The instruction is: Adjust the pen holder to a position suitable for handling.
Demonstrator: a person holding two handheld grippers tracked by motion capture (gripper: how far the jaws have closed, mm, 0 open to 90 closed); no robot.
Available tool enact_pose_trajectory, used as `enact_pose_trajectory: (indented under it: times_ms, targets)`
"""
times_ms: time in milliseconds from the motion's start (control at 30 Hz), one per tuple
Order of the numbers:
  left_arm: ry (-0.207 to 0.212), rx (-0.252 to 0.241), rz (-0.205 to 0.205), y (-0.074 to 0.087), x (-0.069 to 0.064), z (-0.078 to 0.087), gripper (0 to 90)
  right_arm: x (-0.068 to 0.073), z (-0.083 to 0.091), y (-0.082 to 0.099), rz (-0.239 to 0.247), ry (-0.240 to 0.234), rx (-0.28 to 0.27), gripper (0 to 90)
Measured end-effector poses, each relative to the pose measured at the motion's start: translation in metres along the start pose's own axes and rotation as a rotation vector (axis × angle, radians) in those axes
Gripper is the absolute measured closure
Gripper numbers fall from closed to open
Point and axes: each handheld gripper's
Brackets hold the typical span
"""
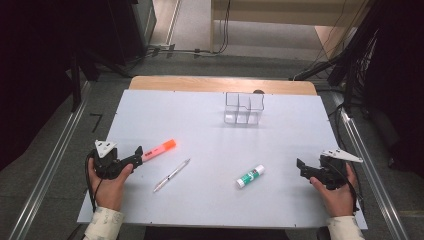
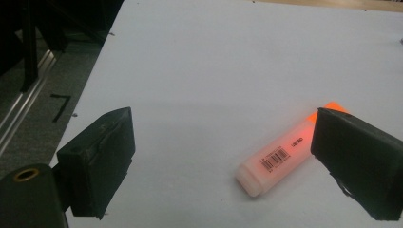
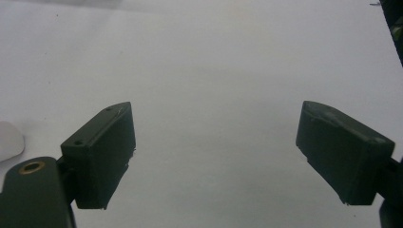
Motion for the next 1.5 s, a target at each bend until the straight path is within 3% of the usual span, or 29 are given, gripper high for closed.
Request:
enact_pose_trajectory:
  times_ms: [167, 267, 467, 600, 767, 867, 1000, 1067, 1200, 1367, 1433, 1500]
  targets:
    - [0.02, 0.006, 0.008, -0.002, -0.005, -0.002, 8.5, 0.001, 0.001, -0.007, -0.007, -0.021, -0.012, 11.8]
    - [0.034, -0.003, -0.024, -0.006, -0.015, -0.004, 8.4, 0.004, 0.0, -0.011, -0.005, -0.024, -0.01, 11.8]
    - [0.036, 0.013, -0.034, -0.009, -0.02, -0.009, 8.3, 0.009, -0.003, -0.016, 0.005, -0.031, -0.021, 12.5]
    - [0.063, 0.025, -0.041, -0.018, -0.031, -0.019, 8.4, 0.018, -0.008, -0.032, 0.024, -0.034, -0.042, 12.7]
    - [0.102, 0.044, -0.071, -0.031, -0.055, -0.044, 8.4, 0.035, -0.015, -0.05, 0.06, -0.031, -0.078, 13.5]
    - [0.122, 0.054, -0.093, -0.038, -0.076, -0.065, 8.5, 0.041, -0.023, -0.063, 0.04, -0.043, -0.082, 19.1]
    - [0.096, 0.077, -0.131, -0.05, -0.099, -0.098, 8.6, 0.046, -0.041, -0.08, -0.005, -0.062, -0.077, 32.9]
    - [0.101, 0.086, -0.122, -0.057, -0.106, -0.114, 9.1, 0.049, -0.054, -0.088, -0.015, -0.093, -0.032, 42.9]
    - [0.104, 0.108, -0.124, -0.067, -0.118, -0.142, 20.2, 0.055, -0.08, -0.097, -0.036, -0.129, 0.012, 58.5]
    - [0.167, 0.137, -0.09, -0.077, -0.123, -0.172, 54.9, 0.061, -0.095, -0.112, -0.034, -0.122, -0.013, 79.8]
    - [0.205, 0.136, -0.082, -0.081, -0.127, -0.182, 69.5, 0.063, -0.099, -0.118, -0.025, -0.129, -0.015, 84.7]
    - [0.213, 0.128, -0.088, -0.085, -0.134, -0.191, 79.6, 0.068, -0.102, -0.125, -0.001, -0.131, -0.017, 87.4]
Point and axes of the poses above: each handheld gripper's, and its own axes: z roughly backward along the jaws, y roughly out of its underside, x roughly to its left, and after that the axes turned 12 degrees about y, right-handed
